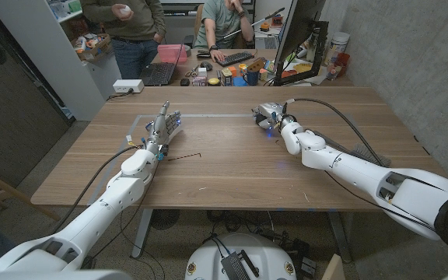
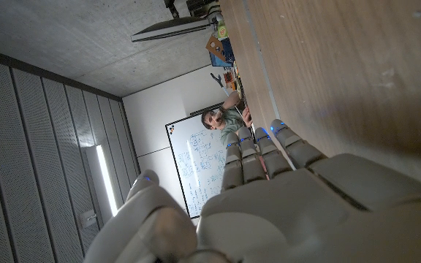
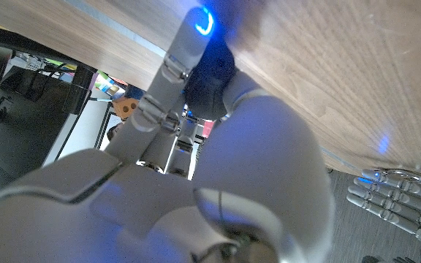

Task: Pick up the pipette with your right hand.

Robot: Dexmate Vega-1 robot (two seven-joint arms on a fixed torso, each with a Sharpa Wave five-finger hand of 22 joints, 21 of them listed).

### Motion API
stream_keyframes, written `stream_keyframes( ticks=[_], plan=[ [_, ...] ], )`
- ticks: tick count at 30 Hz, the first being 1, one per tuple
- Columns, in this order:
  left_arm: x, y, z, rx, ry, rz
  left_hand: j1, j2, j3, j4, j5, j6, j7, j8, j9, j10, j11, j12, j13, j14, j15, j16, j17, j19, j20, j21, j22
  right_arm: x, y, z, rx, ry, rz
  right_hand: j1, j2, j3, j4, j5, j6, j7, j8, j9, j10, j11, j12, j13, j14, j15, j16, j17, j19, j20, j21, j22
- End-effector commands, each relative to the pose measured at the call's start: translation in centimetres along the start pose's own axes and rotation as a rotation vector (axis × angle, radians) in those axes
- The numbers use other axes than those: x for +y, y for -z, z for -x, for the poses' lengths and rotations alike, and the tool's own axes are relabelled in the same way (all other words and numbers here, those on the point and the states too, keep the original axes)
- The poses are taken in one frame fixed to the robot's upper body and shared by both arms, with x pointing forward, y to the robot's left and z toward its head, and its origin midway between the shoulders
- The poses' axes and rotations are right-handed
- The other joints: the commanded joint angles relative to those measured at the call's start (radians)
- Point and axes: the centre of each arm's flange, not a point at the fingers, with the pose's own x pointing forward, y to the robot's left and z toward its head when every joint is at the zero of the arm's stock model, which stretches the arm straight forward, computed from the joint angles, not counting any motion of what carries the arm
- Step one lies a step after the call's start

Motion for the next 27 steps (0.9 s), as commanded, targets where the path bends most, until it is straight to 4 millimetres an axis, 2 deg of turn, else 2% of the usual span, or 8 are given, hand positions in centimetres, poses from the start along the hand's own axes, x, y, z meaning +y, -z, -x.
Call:
stream_keyframes(
  ticks=[1,9,13,19,27],
  plan=[
    [0.0,-0.1,0.2,-0.001,-0.001,0.001,0.005,0.005,-0.004,-0.001,0.004,0.008,0.000,0.003,0.005,0.008,-0.003,0.001,0.001,0.011,-0.001,0.003,0.005,-0.001,0.001,0.001,0.004,-0.4,-0.2,0.3,0.014,0.017,-0.008,0.020,0.015,0.009,0.006,-0.009,0.015,0.004,0.004,0.004,0.143,-0.137,0.141,0.559,0.102,-0.151,-0.007,0.011,0.001,-0.004,0.021,-0.006],
    [-0.1,0.1,0.2,-0.004,0.007,0.008,0.005,0.006,-0.005,-0.001,0.004,0.010,-0.001,0.003,0.005,0.007,-0.005,0.001,0.001,0.011,-0.001,0.004,0.005,-0.001,0.001,0.001,0.004,-1.2,-0.5,0.2,0.008,-0.011,0.005,0.021,0.011,0.017,0.004,-0.016,0.015,0.005,-0.010,-0.019,0.140,-0.131,0.128,0.558,0.112,-0.151,-0.023,0.016,-0.004,-0.005,0.041,-0.017],
    [0.1,0.3,0.2,-0.003,0.001,0.013,0.006,0.006,-0.005,-0.001,0.004,0.010,0.001,0.003,0.005,0.008,-0.005,0.001,0.001,0.011,-0.001,0.003,0.005,-0.001,0.001,0.001,0.004,-2.3,-1.1,0.2,-0.013,-0.034,0.038,0.004,0.013,0.017,0.014,-0.021,0.022,0.002,-0.018,-0.034,0.176,-0.149,0.126,0.548,0.114,-0.151,-0.037,0.011,-0.007,-0.004,0.054,-0.021],
    [0.3,0.8,0.2,0.002,0.000,0.021,0.006,0.006,-0.006,-0.001,0.004,0.010,0.000,0.003,0.005,0.008,-0.005,0.001,0.001,0.011,-0.001,0.003,0.005,-0.001,0.002,0.001,0.004,-4.6,-2.1,0.4,-0.037,-0.077,0.075,-0.006,0.010,0.030,0.013,-0.025,0.044,0.002,-0.027,-0.058,0.190,-0.152,0.134,0.572,0.115,-0.151,-0.054,0.013,-0.013,-0.002,0.083,-0.007],
    [0.0,0.9,-0.2,-0.006,0.021,0.027,0.007,0.007,-0.007,-0.002,0.004,0.010,0.000,0.002,0.005,0.008,-0.004,0.001,0.001,0.012,0.001,0.004,0.005,-0.001,0.004,0.001,0.004,-8.0,-2.9,0.4,-0.041,-0.144,0.083,-0.019,0.002,0.059,0.010,-0.029,0.054,0.006,-0.018,-0.041,0.203,-0.165,0.161,0.628,0.122,-0.152,-0.072,0.030,-0.037,-0.001,0.109,0.001]
  ],
)
